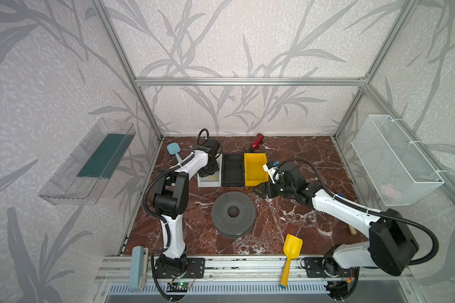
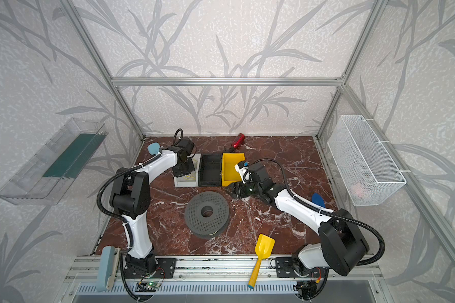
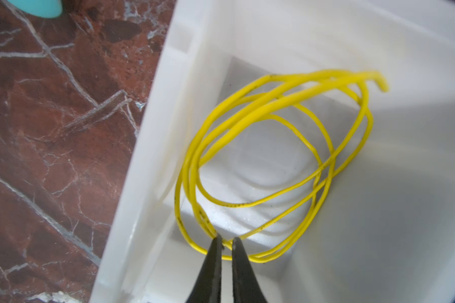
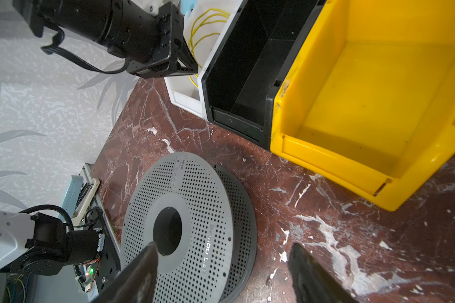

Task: Wrap the cables

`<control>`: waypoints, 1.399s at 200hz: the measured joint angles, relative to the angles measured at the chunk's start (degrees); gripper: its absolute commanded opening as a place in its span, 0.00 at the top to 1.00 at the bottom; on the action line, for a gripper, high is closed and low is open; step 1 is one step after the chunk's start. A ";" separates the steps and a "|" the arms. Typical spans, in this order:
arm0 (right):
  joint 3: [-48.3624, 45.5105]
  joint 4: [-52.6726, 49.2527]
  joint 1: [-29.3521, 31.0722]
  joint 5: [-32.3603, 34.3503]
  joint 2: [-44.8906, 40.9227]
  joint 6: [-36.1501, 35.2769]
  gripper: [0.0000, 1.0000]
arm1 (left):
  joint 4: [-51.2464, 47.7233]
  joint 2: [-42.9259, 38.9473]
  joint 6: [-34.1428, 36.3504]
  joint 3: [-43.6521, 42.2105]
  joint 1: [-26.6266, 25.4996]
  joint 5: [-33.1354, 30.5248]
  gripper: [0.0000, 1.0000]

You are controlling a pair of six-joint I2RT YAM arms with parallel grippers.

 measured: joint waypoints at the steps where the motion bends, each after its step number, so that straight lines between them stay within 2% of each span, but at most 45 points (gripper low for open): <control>1: 0.02 0.02 0.00 -0.02 0.00 0.00 0.23 | 0.00 0.00 0.02 0.00 0.00 0.00 0.91; 33: 0.09 0.22 -0.07 -0.35 0.20 0.39 0.24 | 0.11 -1.20 0.15 -0.26 0.00 -0.04 1.00; 62: 0.09 0.44 -0.15 -0.44 0.28 0.83 0.24 | -0.04 -4.50 0.22 -1.92 0.00 -0.15 1.00; 84: 0.09 0.48 -0.17 -0.46 0.28 0.94 0.24 | -1.57 -6.73 -0.04 -2.23 0.00 -0.92 0.81; 124: 0.09 1.57 -0.20 -0.94 0.31 1.53 0.24 | -2.45 -7.89 -1.29 -3.69 0.00 -1.25 0.60; 197: 0.09 1.90 -0.22 -1.84 1.16 1.27 0.24 | -2.03 -1.68 -3.56 -2.71 0.00 -1.55 0.51; 234: 0.09 1.90 -0.22 -1.77 1.16 0.98 0.24 | -1.75 1.16 -3.96 -0.50 0.00 -1.95 0.72; 280: 0.04 1.90 -0.55 -1.53 1.16 0.66 0.24 | -1.57 1.53 -4.44 1.05 0.09 -3.13 0.92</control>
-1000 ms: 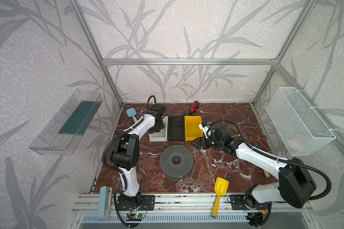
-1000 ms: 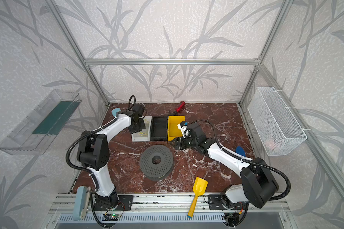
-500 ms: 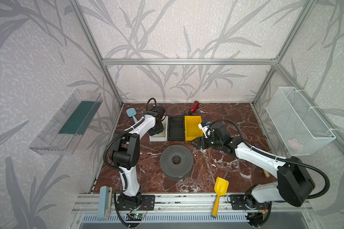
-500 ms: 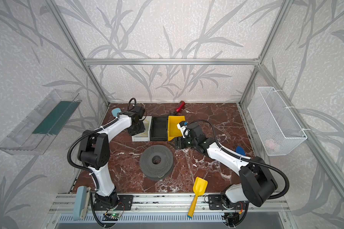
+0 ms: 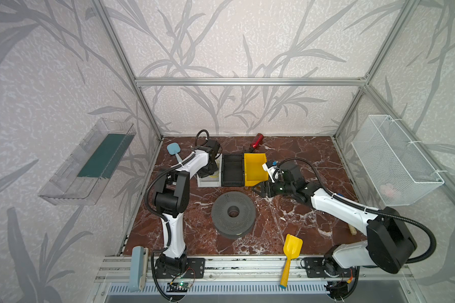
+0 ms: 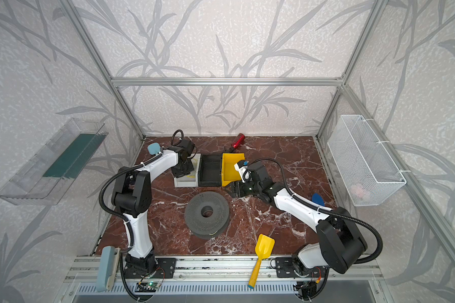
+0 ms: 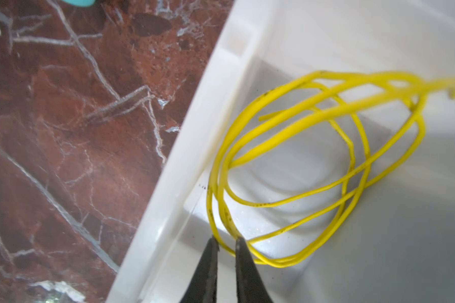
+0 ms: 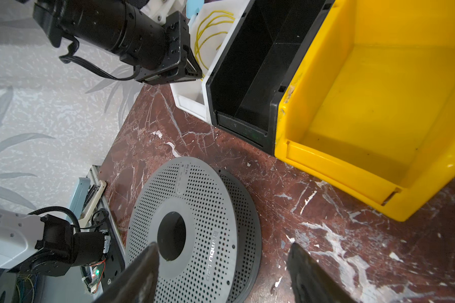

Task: Wrap the cables

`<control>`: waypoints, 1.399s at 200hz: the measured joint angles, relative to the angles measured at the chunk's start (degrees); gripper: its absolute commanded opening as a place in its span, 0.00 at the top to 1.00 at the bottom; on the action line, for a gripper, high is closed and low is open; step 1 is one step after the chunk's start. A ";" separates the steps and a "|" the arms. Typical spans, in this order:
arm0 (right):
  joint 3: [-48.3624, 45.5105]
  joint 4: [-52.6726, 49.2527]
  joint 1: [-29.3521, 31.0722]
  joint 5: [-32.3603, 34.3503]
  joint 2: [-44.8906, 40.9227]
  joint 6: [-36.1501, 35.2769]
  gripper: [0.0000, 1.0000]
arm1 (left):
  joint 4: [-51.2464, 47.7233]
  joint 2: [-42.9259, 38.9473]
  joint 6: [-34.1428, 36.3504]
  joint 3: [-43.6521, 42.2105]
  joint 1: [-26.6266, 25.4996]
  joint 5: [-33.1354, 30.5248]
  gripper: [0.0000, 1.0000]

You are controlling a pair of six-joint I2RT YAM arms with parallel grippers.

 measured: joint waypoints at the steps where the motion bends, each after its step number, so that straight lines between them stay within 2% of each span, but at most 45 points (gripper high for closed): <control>1: 0.00 0.00 0.00 0.02 0.00 0.00 0.24 | -0.02 0.00 0.15 0.02 0.00 0.00 0.92; 67: 0.00 -0.22 -0.11 0.31 -0.39 -0.02 0.25 | -0.46 -2.05 -0.02 0.02 -0.04 -0.79 1.00; 132: 0.00 -1.31 -0.15 1.86 -4.76 -1.09 0.24 | -1.55 -17.27 0.85 0.00 -0.09 -2.93 1.00; 168: 0.00 -1.57 -0.15 2.23 -5.44 -1.36 0.24 | -1.57 -21.44 4.07 -0.46 -0.09 -2.89 0.81; 189: 0.00 -1.55 -0.15 2.21 -5.42 -1.36 0.24 | -3.96 -17.94 6.54 1.73 -0.09 -2.01 0.65; 213: 0.22 -1.64 -0.15 2.16 -5.25 -1.38 0.24 | -5.14 -11.87 9.20 4.17 -0.11 -0.26 0.55; 280: 0.33 -1.51 -0.15 2.01 -3.34 -1.51 0.24 | -8.31 -2.27 13.14 7.85 -0.15 1.44 0.55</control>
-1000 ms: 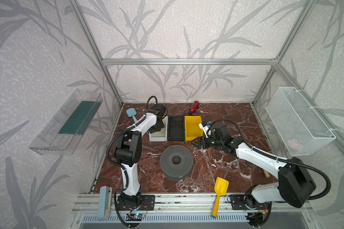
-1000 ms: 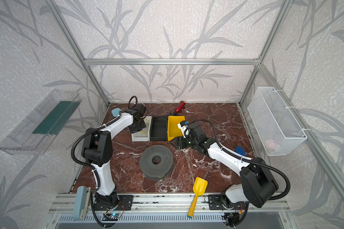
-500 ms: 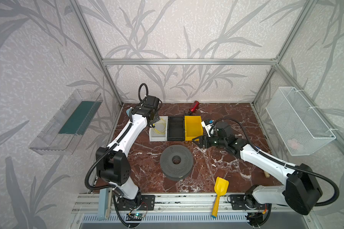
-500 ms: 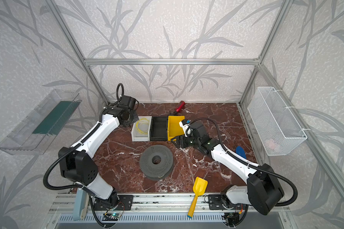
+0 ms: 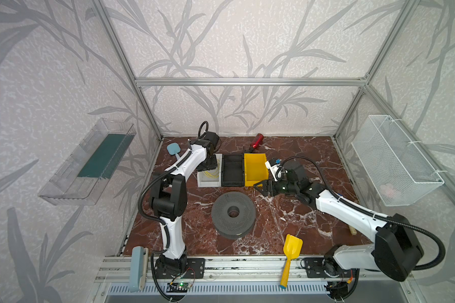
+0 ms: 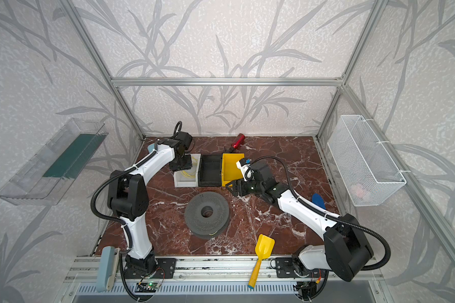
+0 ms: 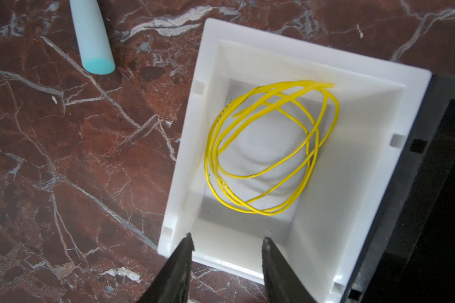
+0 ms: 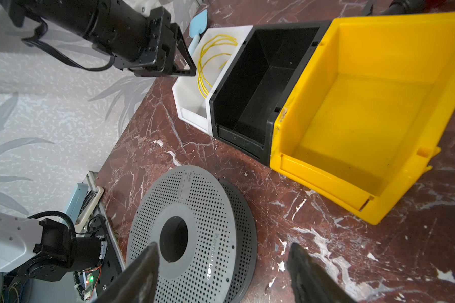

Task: Wrap the cables

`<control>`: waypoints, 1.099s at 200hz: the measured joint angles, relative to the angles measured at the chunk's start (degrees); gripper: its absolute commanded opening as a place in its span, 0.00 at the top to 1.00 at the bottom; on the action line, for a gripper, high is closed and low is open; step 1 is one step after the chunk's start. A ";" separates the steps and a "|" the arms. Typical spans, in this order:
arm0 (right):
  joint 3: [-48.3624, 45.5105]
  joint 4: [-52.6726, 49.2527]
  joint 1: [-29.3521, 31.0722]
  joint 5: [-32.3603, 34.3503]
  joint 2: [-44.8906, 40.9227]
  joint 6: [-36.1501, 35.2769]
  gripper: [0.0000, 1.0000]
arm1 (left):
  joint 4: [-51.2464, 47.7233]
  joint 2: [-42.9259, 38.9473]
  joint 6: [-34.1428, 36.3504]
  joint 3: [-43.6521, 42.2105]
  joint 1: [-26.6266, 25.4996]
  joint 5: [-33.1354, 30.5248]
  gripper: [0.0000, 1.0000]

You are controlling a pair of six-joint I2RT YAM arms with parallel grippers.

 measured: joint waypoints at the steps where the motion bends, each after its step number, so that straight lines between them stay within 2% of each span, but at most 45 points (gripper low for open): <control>1: 0.00 0.00 0.00 0.00 0.09 0.00 0.24 | -0.04 0.17 0.00 0.17 0.00 0.00 0.55; 11: 0.00 0.00 0.00 -0.02 0.57 0.00 0.24 | -0.13 1.22 -0.04 1.25 0.00 0.00 0.53; 26: 0.00 0.00 0.00 -0.04 0.94 -0.02 0.24 | -0.33 2.60 -0.28 2.38 0.00 -0.04 0.41; 36: 0.00 0.02 -0.02 -0.02 0.98 -0.02 0.24 | -0.68 3.45 -0.68 3.08 0.00 -0.02 0.38; 115: 0.00 0.44 -0.76 -0.96 1.81 -1.09 0.24 | -2.21 5.60 -4.46 3.85 -0.52 -0.15 0.40; 188: 0.00 1.33 -1.81 -2.45 1.95 -1.14 0.24 | -2.08 8.46 -7.04 3.85 -0.52 -0.55 0.48; 196: 0.00 1.31 -1.81 -2.45 2.05 -1.14 0.24 | -1.95 8.83 -7.10 3.85 -0.52 -0.57 0.51; 220: 0.00 1.31 -1.81 -2.45 2.14 -1.14 0.24 | -1.79 9.84 -7.45 3.85 -0.52 -1.05 0.67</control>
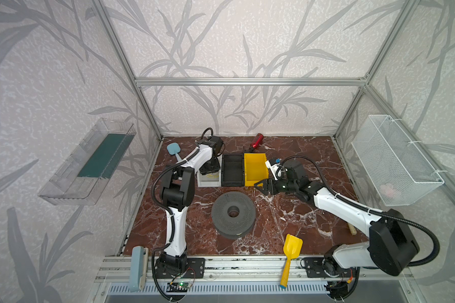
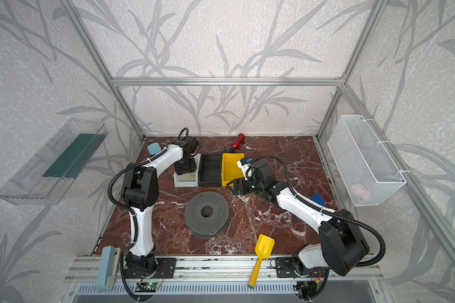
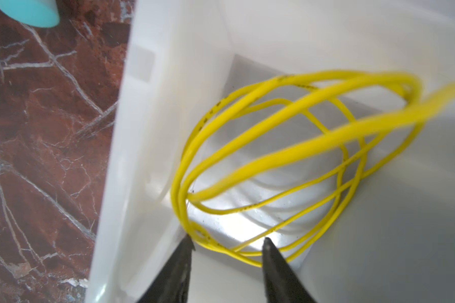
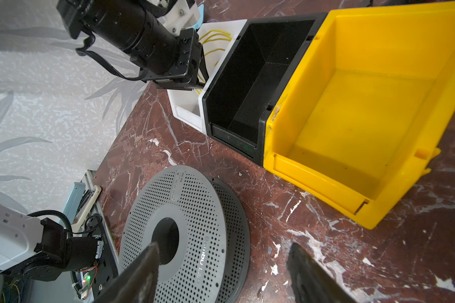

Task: Wrap the cables

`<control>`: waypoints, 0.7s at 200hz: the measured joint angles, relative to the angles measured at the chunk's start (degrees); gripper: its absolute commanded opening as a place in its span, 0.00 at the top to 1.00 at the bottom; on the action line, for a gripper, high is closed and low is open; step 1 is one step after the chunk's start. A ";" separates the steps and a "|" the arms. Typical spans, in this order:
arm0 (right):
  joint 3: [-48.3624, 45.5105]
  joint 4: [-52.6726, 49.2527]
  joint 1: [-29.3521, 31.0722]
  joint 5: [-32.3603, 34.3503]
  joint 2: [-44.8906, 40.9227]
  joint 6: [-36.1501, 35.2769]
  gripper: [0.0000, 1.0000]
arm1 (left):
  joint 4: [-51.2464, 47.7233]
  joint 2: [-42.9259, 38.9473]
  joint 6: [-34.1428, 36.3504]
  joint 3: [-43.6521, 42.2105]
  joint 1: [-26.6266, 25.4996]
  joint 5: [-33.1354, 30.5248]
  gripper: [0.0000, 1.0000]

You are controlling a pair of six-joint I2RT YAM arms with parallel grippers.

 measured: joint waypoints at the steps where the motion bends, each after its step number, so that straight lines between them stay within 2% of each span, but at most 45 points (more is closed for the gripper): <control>1: 0.00 0.00 0.00 0.00 0.00 0.00 0.24 | -0.02 0.02 0.09 0.00 0.00 -0.04 0.68; 52: 0.00 -0.02 -0.13 0.02 1.57 0.04 0.24 | 0.07 0.79 -0.83 0.28 0.00 -1.11 0.79; 82: 0.00 -0.02 -0.28 0.02 2.05 0.09 0.24 | 0.28 0.79 -1.14 0.31 0.00 -2.03 0.89; 95: 0.00 -0.02 -0.33 0.04 2.05 0.09 0.24 | 0.37 0.72 -1.49 0.31 0.00 -2.67 1.00; 140: 0.00 -0.02 -0.33 0.04 2.03 0.07 0.24 | 0.39 -1.84 -1.70 0.31 0.00 -4.42 1.00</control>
